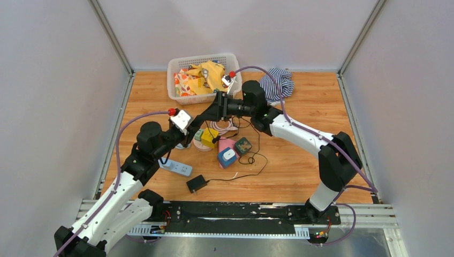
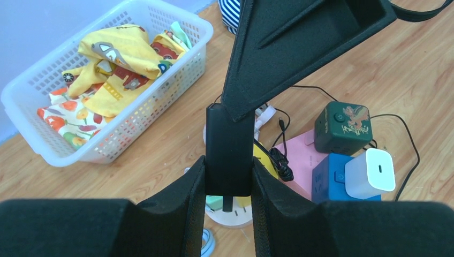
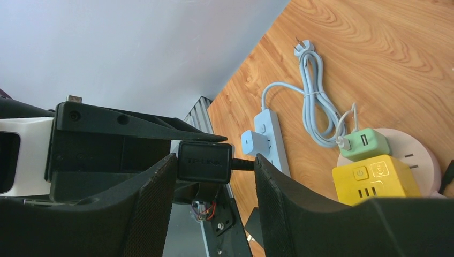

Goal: Insert the plug
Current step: Adjust the plug.

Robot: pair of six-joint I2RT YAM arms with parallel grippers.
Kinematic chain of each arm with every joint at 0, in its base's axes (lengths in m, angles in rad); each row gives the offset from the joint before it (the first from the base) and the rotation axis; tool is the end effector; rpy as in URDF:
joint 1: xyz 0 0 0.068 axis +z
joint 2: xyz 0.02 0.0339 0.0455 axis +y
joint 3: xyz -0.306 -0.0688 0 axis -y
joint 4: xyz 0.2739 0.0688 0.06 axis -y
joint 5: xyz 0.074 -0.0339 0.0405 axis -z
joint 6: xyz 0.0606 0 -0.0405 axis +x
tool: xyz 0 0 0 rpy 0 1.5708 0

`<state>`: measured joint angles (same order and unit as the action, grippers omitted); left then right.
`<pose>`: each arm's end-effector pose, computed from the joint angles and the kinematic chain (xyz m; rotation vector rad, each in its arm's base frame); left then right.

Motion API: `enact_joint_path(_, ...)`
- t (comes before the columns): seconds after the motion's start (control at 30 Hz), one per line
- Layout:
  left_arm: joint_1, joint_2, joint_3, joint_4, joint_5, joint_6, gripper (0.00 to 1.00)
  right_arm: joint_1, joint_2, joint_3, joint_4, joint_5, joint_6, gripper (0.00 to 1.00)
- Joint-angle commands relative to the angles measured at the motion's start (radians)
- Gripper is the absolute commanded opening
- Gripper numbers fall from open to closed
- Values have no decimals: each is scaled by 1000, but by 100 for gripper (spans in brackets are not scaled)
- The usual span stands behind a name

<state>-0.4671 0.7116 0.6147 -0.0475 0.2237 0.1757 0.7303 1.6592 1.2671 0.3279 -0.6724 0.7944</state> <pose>0.1711 -0.1013 0.3274 0.7021 1.5795 -0.4073 0.3057 0.3245 0.3613 -0.5399 1.8454 1.6451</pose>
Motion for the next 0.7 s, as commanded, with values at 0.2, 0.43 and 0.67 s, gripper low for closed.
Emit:
enact_joint_path(0.2,-5,12,-11,35,-21,15,0,38,-76,49,-171,50,-86,55)
enact_joint_path(0.43,-5,11,-12,34,-24,13,0,41,-90,46,-203,73,-96,61)
enact_joint_path(0.67,-4,10,-11,35,-20,8,0,41,-78,56,-211,65,-99,58)
